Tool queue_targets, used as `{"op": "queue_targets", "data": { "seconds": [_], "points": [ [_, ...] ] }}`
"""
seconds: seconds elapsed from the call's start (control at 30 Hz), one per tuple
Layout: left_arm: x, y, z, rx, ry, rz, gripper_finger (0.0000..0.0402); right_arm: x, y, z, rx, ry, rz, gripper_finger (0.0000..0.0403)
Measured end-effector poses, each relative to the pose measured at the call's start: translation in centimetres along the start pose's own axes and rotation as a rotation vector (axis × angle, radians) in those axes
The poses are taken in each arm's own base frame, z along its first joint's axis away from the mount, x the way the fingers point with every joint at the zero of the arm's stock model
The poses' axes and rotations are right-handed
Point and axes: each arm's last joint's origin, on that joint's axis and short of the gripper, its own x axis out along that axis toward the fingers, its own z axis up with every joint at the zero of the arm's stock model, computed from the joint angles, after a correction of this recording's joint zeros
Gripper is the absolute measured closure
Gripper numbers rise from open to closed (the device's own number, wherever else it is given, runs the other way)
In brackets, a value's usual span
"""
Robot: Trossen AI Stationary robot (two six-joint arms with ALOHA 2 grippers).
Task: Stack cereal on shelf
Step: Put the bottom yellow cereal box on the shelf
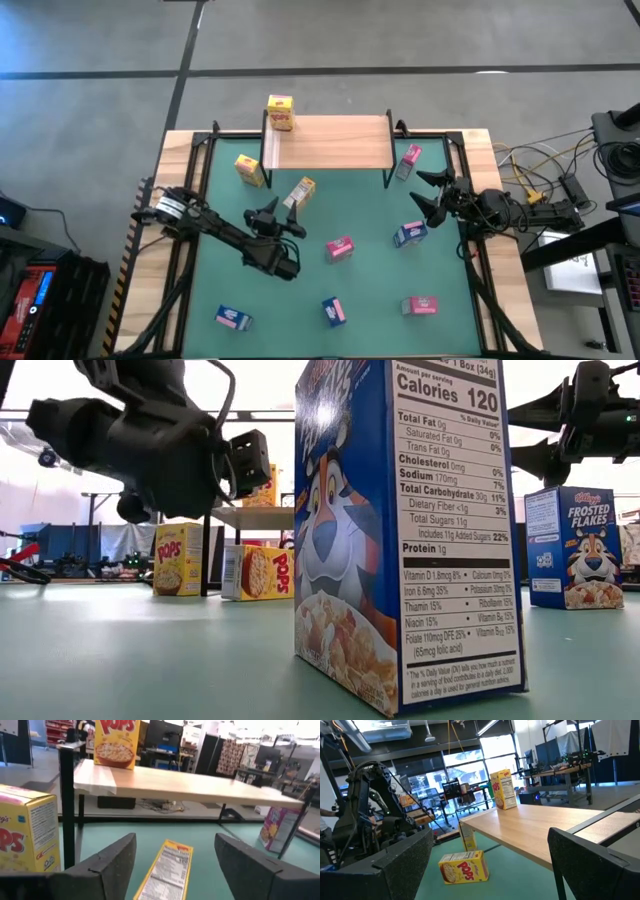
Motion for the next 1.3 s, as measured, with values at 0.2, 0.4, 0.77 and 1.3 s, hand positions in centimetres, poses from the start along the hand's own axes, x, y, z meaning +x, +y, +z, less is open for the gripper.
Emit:
{"op": "queue_targets", "data": {
  "seconds": [0.2,0.4,0.77,1.3],
  "points": [
    [0.0,-0.5,0.2,-0.002,0.023,0.013,0.0101,0.0,0.0,0.0,0.000,0.000,0.000,0.0019],
    [-0.1,-0.9,0.4,-0.011,0.049,0.024,0.0024,0.0,0.0,0.0,0.000,0.000,0.000,0.0019],
    [-0.4,-3.1,2.9,-0.004,0.315,0.115,0.0004,0.0,0.0,0.0,0.000,0.000,0.000,0.0019],
    [8.0,-4.7,7.9,0.098,1.044,0.224,0.0003,0.0,0.0,0.0,0.000,0.000,0.000,0.0019]
  ]
}}
